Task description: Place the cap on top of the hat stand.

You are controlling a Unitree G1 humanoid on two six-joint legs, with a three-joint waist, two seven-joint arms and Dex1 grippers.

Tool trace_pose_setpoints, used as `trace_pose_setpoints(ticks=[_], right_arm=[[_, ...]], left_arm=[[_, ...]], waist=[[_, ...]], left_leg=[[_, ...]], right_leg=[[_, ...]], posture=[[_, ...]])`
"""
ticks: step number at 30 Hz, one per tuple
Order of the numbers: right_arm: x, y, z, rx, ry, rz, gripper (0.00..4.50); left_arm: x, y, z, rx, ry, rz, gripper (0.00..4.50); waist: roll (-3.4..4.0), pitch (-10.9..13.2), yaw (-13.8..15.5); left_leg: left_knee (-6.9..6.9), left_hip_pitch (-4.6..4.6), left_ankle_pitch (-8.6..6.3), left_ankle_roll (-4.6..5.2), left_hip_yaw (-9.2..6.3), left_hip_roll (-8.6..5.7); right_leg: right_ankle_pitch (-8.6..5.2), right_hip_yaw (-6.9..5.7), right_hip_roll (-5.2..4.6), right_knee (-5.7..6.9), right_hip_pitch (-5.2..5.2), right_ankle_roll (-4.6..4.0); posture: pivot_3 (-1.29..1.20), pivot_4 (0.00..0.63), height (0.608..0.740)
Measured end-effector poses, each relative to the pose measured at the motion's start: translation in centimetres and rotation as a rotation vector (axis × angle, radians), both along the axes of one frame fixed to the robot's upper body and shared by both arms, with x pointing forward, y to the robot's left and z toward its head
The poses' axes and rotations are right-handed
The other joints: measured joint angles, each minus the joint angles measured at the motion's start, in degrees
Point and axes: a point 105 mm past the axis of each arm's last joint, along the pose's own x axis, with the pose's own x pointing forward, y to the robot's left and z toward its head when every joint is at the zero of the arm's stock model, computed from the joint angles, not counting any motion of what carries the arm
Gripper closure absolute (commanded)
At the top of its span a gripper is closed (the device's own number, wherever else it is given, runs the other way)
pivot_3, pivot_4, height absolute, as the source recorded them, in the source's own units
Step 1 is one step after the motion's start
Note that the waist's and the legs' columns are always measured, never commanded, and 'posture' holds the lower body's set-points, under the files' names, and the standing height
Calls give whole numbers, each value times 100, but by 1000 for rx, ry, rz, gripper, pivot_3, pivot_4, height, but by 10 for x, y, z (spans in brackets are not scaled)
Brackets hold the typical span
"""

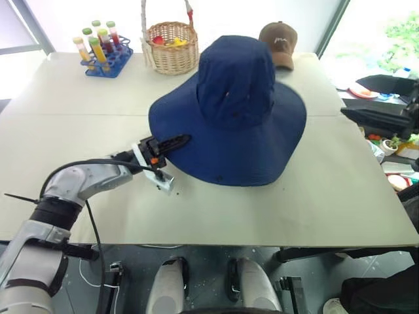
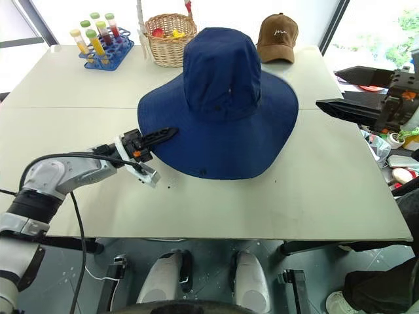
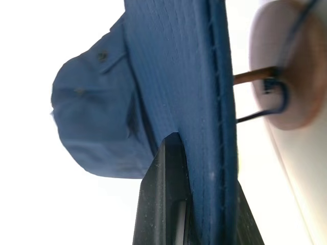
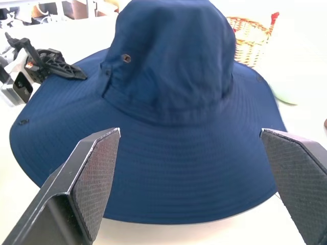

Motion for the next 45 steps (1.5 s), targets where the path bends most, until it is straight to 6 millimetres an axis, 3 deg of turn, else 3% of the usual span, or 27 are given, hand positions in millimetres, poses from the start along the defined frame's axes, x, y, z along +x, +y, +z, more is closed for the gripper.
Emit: trace_pose_setpoints(ticks=[3,10,17,23,25,27,30,32,34,40,45], right_arm=[[-1,0,-1,-4,1,7,0],[-3,-2,-4,-49,15,25,0],[-2,-6,-6,-89,39,31,0],[-5,-9,-9,-93,96,58,0],[-2,-15,-10,-115,88,41,0],[1,-21,-12,-125,90,25,0],[6,-25,-12,-126,94,26,0],[9,-28,-8,-127,87,22,0],[12,-29,-5,-127,86,27,0],[23,-35,0,-106,102,38,0],[30,-31,-6,-121,120,78,0]], left_arm=[[-1,1,3,-21,13,-2,3558],[-1,13,10,-48,26,26,109],[-6,39,6,-49,79,100,36],[-18,83,2,-119,227,236,36],[-26,101,7,-217,339,297,36],[-27,121,21,-362,462,381,36],[-22,162,46,-775,797,493,36],[-27,175,69,-994,965,428,36],[-37,179,91,-1079,1101,345,36],[-73,179,144,-1027,1334,210,36],[-91,171,152,-883,1451,200,36]], waist=[[0,0,-9],[0,0,13],[1,0,-30],[4,1,-33],[5,1,-53],[6,1,-55],[9,3,-75],[11,5,-114],[9,7,-141],[21,13,-180],[23,13,-177]], left_leg=[[-1,2,0,0,0,1],[1,-1,0,0,0,0],[-3,2,0,0,0,3],[-8,2,-1,-1,2,4],[-10,2,-2,-2,3,6],[-12,3,-1,-2,2,6],[-11,2,-1,-2,-1,6],[-12,1,-1,-3,-3,4],[-13,1,-1,-3,-3,2],[-26,11,1,-7,4,2],[-32,12,1,-9,9,2]], right_leg=[[0,0,1,2,0,0],[0,0,0,0,0,0],[-1,0,1,1,-3,-1],[-1,0,-4,0,-6,-2],[-2,0,-7,-2,-7,-4],[-7,0,-7,-4,-7,-11],[-8,0,-5,-4,-7,-13],[-7,-2,-4,-7,-6,-5],[-6,-2,0,-8,-7,-3],[-8,0,4,-7,-9,-6],[-9,0,3,-13,-10,-7]], posture=[[0,150,740],[0,150,740],[0,150,740],[0,150,740],[0,150,740],[0,150,740],[0,150,740],[0,150,740],[0,150,740],[0,150,740],[0,150,740]])
